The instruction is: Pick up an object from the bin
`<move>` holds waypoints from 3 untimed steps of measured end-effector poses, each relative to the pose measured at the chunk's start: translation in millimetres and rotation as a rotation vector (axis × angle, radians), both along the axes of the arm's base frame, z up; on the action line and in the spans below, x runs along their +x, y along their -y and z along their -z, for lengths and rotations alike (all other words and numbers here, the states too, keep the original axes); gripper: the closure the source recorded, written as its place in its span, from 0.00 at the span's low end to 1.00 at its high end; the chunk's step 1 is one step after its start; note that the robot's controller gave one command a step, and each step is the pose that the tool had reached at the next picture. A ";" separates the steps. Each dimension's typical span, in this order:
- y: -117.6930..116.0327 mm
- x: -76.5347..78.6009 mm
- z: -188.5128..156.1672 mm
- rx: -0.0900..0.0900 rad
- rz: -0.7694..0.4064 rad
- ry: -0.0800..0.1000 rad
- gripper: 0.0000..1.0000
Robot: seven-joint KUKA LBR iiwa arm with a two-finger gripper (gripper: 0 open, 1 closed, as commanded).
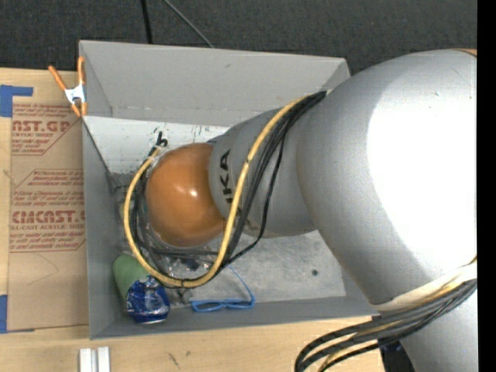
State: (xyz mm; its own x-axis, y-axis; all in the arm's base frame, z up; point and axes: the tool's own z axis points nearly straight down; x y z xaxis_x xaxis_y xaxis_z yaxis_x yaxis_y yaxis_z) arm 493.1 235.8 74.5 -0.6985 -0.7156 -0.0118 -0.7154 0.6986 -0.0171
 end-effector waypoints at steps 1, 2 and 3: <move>-0.4 18.6 -168.0 0.009 0.046 -0.010 1.00; 10.4 31.6 -80.3 0.004 0.077 -0.026 1.00; 24.7 73.4 -178.1 0.009 0.067 -0.008 1.00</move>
Offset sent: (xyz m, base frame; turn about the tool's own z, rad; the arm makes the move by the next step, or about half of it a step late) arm 0.0163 -0.0007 0.1632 0.0448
